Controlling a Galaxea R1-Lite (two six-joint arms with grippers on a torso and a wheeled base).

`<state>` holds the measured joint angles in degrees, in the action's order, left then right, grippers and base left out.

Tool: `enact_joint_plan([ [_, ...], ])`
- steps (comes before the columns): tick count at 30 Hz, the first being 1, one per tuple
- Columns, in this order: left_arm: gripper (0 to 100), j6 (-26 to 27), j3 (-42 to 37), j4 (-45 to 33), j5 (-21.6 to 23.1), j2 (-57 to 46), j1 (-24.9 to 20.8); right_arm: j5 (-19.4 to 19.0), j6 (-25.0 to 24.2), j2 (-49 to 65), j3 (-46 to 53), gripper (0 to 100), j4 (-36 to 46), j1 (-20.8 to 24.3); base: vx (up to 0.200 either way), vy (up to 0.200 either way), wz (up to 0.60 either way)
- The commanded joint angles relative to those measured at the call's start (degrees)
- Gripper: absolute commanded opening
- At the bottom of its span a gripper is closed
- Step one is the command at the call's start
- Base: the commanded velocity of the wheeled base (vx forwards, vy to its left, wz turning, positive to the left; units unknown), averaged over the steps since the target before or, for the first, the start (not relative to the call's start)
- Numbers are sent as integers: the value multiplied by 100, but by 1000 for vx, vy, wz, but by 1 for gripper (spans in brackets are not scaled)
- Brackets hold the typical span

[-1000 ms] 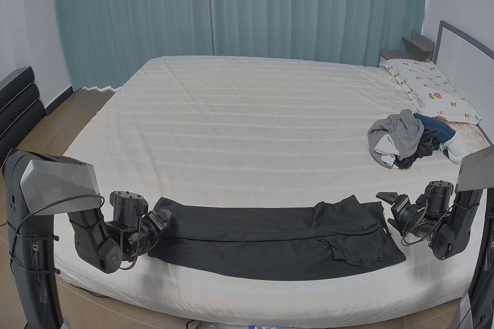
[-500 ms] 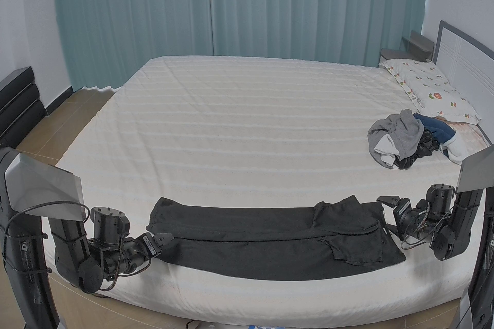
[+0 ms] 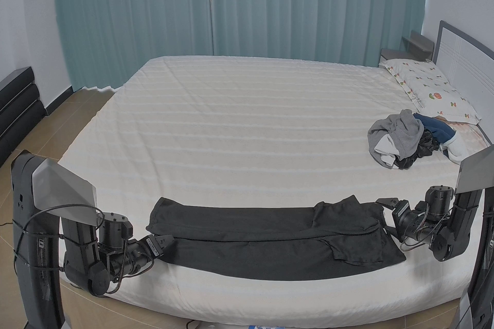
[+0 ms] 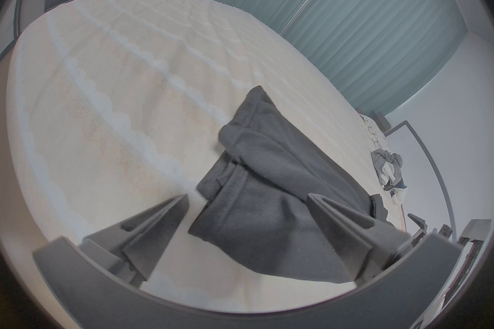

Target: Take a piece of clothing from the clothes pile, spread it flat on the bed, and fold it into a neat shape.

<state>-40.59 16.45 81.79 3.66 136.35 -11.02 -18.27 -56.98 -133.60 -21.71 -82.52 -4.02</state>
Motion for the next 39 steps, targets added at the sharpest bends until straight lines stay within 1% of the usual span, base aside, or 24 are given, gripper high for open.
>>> enact_joint_plan([
  [1, 0, 8, -54, 13, -14, 146, 47, -1, 3, -8, 0, 100, -1, 7, 0, 0, 0],
  [6, 0, 43, -177, 4, -41, 41, 188, -1, 3, -8, 9, 100, -1, 7, 0, 0, 0],
  [10, 0, 500, -476, 4, -41, -144, 258, -1, 11, -8, 9, 100, -1, 7, 0, 0, 0],
  [12, 0, 623, -537, 4, -41, -144, 249, -1, 11, -8, 9, 100, -1, 7, 0, 0, 0],
  [25, 0, 720, -660, 4, -49, -197, 267, -1, 11, -8, -9, 100, 34, 7, 0, 0, 0],
  [26, 100, 720, -651, 4, -49, -197, 276, -1, 11, -8, -9, 100, 34, 7, 0, 0, 0],
  [31, 100, 720, -634, 4, -41, -223, 320, -10, 3, 27, -52, 100, 34, -46, 0, 0, 0],
  [35, 100, 649, -599, -22, 56, -583, 513, -10, -15, 132, -70, 100, -1, -204, 0, 0, 0],
  [39, 100, 632, -563, -31, 56, -794, 583, -10, -15, 71, -96, 100, -10, -231, 0, 0, 0],
])
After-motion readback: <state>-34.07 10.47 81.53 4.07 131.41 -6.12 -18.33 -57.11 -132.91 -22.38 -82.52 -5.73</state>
